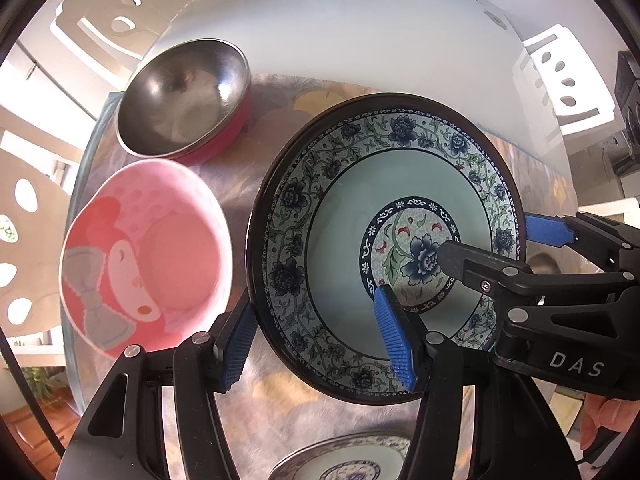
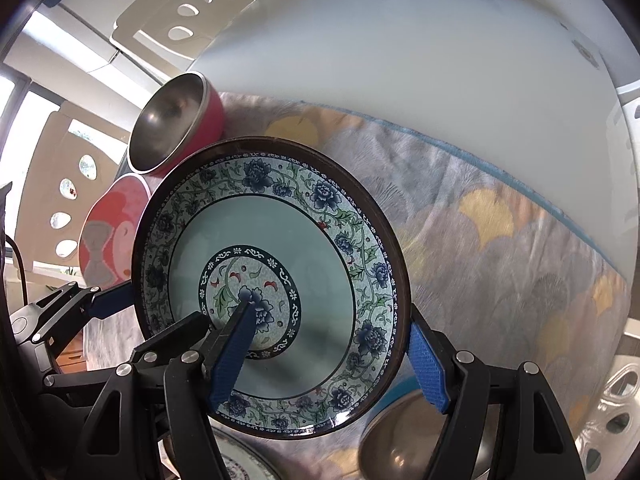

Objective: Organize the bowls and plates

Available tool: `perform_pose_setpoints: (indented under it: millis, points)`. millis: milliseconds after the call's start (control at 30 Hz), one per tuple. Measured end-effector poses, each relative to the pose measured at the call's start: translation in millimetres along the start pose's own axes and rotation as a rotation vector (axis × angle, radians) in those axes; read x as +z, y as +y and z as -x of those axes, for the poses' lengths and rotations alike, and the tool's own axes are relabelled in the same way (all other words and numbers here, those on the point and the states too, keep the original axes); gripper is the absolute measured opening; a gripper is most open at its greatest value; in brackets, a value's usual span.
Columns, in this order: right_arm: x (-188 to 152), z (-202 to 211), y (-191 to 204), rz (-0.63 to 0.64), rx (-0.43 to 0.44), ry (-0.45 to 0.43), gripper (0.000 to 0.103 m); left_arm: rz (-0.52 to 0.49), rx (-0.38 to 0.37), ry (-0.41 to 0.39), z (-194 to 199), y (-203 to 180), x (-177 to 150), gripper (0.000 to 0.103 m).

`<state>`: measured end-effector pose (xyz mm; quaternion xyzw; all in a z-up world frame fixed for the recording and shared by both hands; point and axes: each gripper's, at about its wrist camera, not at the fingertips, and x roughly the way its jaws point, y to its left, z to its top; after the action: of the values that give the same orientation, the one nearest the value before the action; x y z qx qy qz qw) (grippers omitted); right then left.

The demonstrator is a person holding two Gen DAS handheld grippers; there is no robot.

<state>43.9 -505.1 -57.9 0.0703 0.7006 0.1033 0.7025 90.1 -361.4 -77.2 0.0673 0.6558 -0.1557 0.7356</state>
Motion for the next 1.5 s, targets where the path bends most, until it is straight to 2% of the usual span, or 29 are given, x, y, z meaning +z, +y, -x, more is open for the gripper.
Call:
perform_pose_setpoints:
  millis: [200, 533, 1000, 1500]
  points:
    - [-8.3, 1.0, 2.7, -0.003, -0.014, 0.004, 0.072, -0.013, -0.011, 0.003, 3.6, 1.9, -5.7, 0.055]
    - [7.0, 2.1, -7.7, -0.031, -0.022, 0.009, 0.072, -0.06, -0.039, 0.013, 1.4, -0.8, -6.4, 0.055]
    - [-16.4, -0.7, -2.5, -0.135, -0.023, 0.006, 0.072, -0.117, -0.074, 0.029, 2.1, 1.1, -50.3, 0.055]
    - [-24.0, 0.9, 3.4, -0.202, -0.027, 0.013, 0.072, -0.169, -0.101, 0.046, 9.4, 8.9, -88.8, 0.055]
